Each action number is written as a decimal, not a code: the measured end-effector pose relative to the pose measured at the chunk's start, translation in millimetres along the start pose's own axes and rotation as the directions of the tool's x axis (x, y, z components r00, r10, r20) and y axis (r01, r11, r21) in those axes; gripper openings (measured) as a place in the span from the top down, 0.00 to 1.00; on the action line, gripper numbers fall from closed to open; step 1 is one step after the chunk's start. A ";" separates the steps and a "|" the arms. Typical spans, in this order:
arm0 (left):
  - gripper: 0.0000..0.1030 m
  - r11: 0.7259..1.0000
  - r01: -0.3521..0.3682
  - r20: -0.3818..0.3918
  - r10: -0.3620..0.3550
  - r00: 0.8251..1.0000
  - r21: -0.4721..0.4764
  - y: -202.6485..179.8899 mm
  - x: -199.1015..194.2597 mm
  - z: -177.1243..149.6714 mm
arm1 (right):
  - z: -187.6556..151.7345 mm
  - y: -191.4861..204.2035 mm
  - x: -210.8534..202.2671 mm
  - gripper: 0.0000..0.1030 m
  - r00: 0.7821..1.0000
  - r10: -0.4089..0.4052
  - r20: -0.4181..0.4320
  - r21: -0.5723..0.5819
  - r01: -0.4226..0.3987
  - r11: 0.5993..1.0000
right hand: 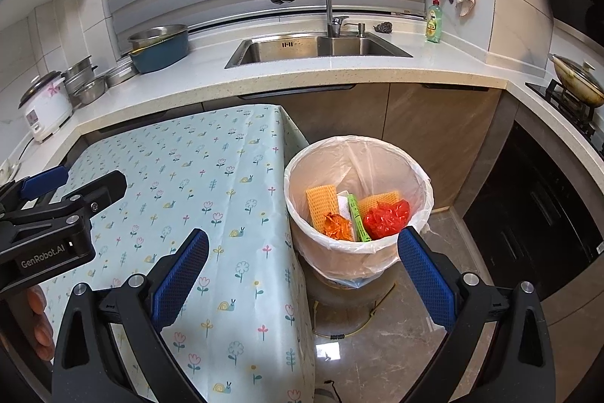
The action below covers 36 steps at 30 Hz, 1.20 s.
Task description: Collect trash
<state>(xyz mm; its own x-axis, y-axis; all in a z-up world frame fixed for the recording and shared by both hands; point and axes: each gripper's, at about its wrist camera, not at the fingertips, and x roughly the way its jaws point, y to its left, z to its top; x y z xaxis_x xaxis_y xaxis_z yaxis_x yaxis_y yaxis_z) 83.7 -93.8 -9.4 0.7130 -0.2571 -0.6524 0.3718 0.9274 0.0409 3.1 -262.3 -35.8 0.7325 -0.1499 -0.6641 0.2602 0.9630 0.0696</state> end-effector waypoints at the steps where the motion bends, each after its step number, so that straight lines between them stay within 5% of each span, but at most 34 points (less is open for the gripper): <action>1: 0.10 1.000 -0.001 -0.003 0.001 1.000 -0.003 -0.1 -0.2 -0.5 | -0.9 -0.6 -0.9 0.06 1.000 0.000 0.000 0.001 0.000 1.000; 36: 0.10 1.000 -0.009 -0.045 0.008 0.999 -0.012 -6.5 12.6 -7.0 | -3.6 -4.5 7.1 0.06 1.000 0.007 -0.025 -0.012 -0.007 1.000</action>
<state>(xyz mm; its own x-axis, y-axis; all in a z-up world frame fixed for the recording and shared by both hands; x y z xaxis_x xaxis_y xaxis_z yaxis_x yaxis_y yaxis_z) 86.2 -101.2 -23.1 0.6883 -0.2366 -0.6857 0.3585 0.9328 0.0379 4.8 -266.9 -43.6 0.7181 -0.1378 -0.6822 0.2477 0.9666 0.0654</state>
